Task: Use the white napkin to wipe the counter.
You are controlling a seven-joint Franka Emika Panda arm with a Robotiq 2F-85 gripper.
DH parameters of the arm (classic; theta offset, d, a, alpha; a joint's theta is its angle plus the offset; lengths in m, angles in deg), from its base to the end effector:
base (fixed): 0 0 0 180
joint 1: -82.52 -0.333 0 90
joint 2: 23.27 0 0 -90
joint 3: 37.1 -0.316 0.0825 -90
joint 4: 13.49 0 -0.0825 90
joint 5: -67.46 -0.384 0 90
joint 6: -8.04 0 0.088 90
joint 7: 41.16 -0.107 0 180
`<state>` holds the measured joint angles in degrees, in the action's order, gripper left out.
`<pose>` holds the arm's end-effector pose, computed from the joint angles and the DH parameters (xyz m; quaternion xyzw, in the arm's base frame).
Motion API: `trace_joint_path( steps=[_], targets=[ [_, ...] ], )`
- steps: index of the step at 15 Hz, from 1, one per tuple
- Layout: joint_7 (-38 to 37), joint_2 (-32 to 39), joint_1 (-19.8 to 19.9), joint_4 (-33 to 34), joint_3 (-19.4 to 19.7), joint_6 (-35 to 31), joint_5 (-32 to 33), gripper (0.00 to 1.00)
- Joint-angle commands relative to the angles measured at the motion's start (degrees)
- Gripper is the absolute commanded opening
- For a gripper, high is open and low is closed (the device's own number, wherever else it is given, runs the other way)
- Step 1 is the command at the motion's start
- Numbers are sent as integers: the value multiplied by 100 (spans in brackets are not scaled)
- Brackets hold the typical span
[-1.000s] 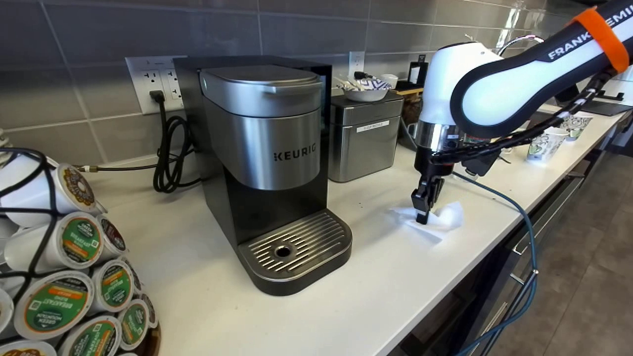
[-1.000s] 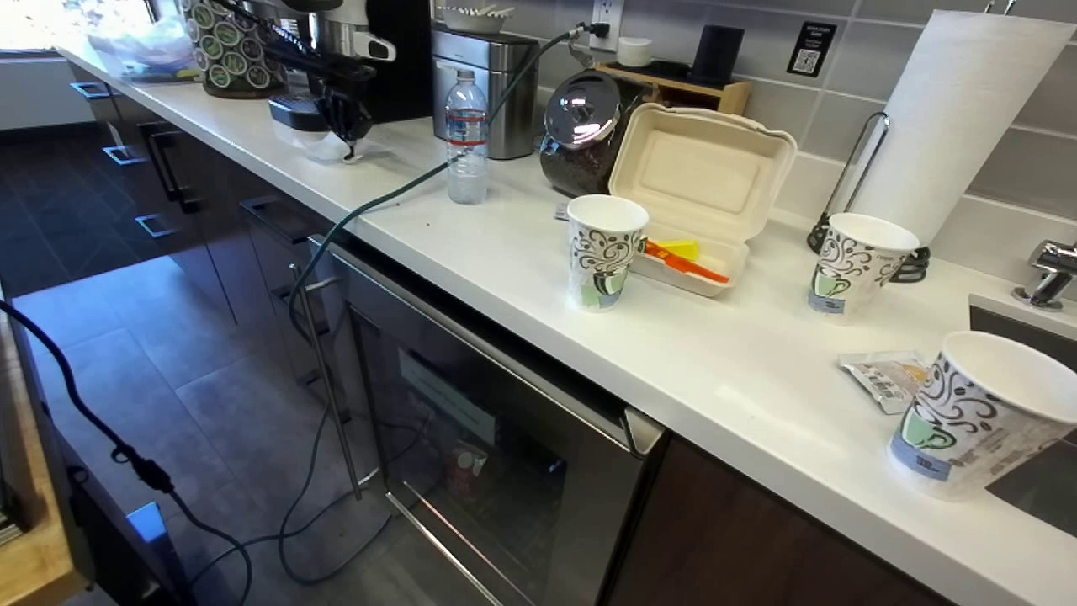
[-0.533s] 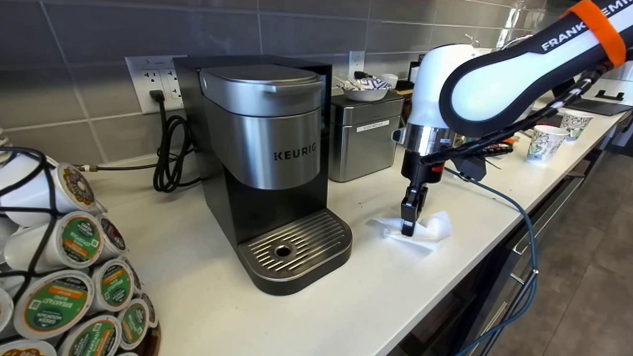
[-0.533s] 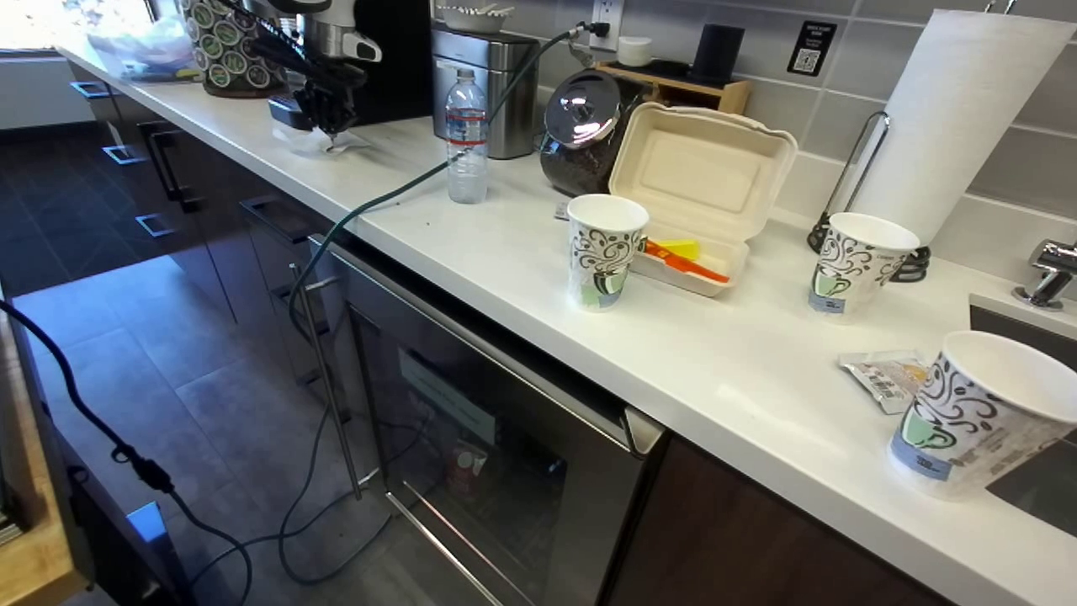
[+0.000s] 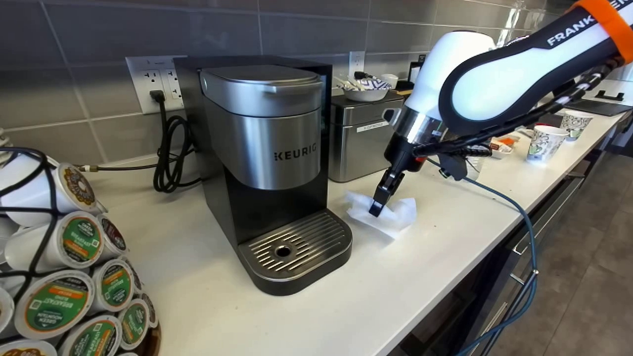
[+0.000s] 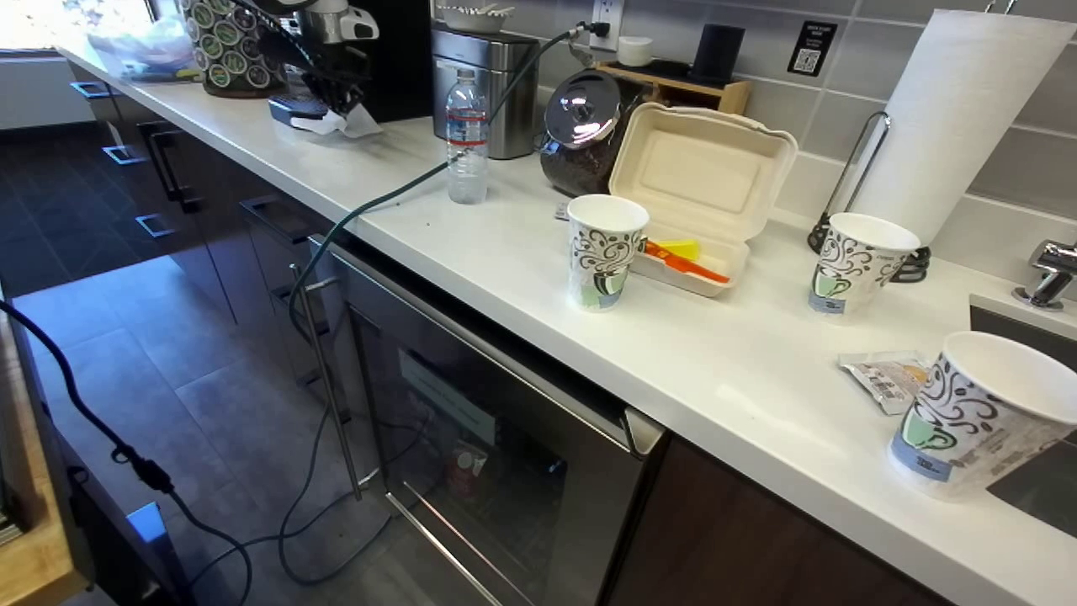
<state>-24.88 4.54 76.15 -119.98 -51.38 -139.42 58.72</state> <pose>0.6262 0.2190 0.2891 -0.9588 -0.2365 -0.1144 0.1082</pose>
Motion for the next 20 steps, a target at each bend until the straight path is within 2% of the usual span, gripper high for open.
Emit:
trace_joint_path(
  steps=[1, 2, 3, 4, 9, 13, 14, 16, 20],
  targets=[
    [-245, -336, -43, -217, 243, -324, 300, 0],
    [-314, -357, -73, -213, 309, -337, 386, 0],
    [-409, -346, -113, -186, 390, -316, 491, 27],
    [-489, -349, -124, -161, 434, -269, 554, 28],
    [-821, -442, -170, -238, 571, -245, 826, 63],
    [-474, -1221, 142, -789, 328, 464, 416, 94],
    [-389, -1443, 198, -960, 299, 600, 298, 99],
    [-335, -1941, 273, -1337, 393, 785, 191, 100],
    [695, -2823, 493, -2000, 507, 1209, -601, 100]
  ],
)
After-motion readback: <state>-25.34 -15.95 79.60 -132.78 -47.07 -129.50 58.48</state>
